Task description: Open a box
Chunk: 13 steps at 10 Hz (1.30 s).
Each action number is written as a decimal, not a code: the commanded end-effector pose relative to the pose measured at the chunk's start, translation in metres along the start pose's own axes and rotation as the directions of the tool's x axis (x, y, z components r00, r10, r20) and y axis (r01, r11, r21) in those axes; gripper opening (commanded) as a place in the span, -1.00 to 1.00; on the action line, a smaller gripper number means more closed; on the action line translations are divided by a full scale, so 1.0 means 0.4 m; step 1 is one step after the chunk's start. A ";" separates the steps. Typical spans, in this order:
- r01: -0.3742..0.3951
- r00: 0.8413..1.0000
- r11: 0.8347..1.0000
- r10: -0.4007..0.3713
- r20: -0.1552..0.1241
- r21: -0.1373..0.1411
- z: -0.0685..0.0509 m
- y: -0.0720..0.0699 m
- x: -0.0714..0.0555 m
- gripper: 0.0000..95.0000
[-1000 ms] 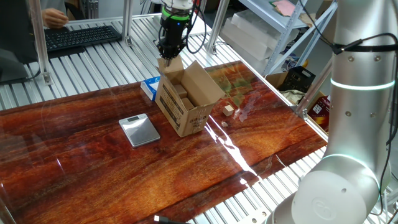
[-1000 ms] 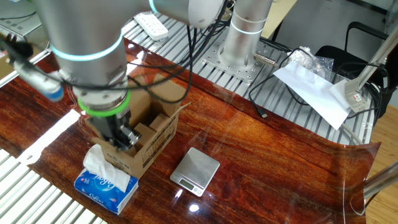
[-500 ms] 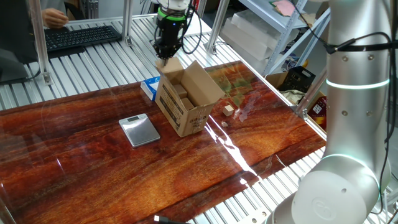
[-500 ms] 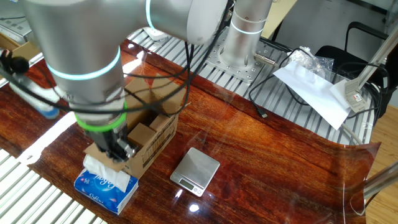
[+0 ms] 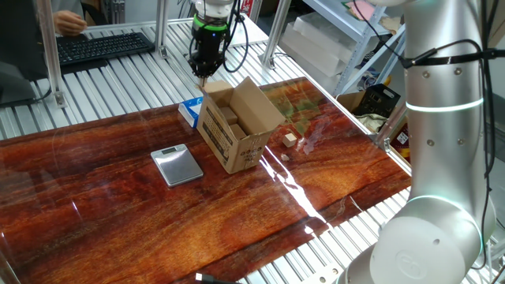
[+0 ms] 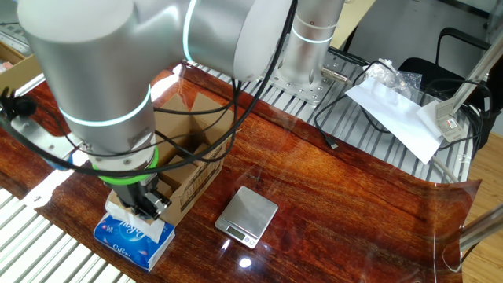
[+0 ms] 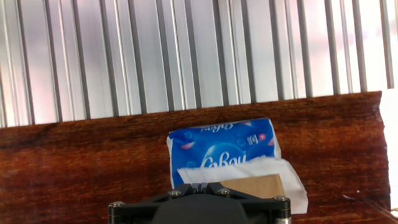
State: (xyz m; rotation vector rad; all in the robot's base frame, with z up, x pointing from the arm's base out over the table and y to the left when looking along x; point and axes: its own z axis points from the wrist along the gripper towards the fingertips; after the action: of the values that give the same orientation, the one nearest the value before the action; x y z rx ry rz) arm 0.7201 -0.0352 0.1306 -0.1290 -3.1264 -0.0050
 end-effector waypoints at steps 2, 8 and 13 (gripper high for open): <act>0.002 1.000 1.000 -0.002 -0.002 -0.003 0.007 -0.009 -0.004 -1.00; -0.009 1.000 1.000 0.009 -0.008 -0.022 -0.002 -0.024 0.003 -1.00; -0.006 1.000 0.999 0.006 -0.017 -0.040 -0.054 -0.054 0.045 -1.00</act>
State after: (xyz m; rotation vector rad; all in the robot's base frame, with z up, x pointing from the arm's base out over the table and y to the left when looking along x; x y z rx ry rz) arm 0.6993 -0.0560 0.1535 -0.1375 -3.1089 -0.0661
